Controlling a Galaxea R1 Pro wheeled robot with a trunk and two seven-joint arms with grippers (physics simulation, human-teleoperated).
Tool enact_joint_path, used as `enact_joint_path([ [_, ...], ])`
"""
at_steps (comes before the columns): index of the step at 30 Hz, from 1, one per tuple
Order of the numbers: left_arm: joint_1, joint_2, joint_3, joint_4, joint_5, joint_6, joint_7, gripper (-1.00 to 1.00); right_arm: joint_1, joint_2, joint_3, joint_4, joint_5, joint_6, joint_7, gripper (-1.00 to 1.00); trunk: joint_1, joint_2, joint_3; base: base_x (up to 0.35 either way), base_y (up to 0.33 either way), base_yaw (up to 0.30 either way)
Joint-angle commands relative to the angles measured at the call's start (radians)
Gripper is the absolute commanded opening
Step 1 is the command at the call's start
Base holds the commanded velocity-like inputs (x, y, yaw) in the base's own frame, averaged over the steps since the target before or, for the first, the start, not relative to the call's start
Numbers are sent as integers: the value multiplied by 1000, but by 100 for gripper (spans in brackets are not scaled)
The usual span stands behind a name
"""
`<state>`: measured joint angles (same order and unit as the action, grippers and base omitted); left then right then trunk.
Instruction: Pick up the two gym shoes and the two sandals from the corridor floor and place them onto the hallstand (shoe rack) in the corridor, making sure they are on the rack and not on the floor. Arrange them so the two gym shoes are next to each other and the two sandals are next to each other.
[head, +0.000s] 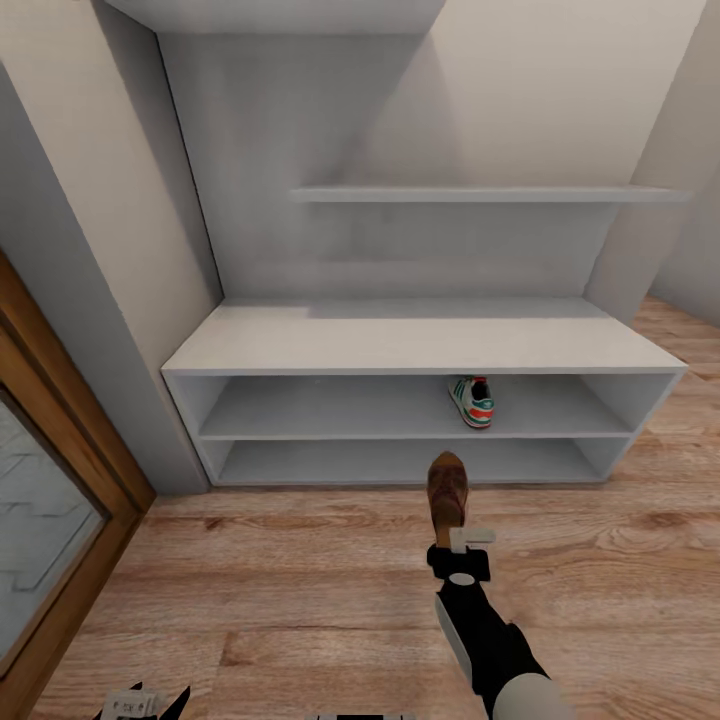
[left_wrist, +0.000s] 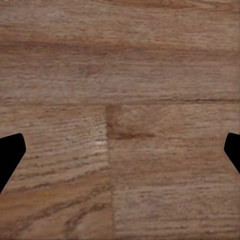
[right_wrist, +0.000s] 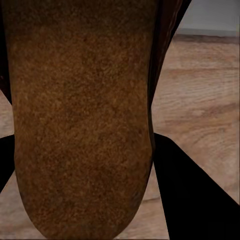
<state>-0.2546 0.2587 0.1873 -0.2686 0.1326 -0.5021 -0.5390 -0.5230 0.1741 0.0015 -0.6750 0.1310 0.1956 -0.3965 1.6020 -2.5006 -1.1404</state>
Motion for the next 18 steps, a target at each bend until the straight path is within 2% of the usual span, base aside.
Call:
enact_joint_path([
  [1,0,0,1,1,10,2,-10,100,-4,0,1,1,10,12,-4,-100,0,0,-1,0,0,0],
  [18,-1,-1,0,-1,10,3,-10,100,-18,0,5,-26,10,30,-3,-100,0,0,-1,0,0,0],
])
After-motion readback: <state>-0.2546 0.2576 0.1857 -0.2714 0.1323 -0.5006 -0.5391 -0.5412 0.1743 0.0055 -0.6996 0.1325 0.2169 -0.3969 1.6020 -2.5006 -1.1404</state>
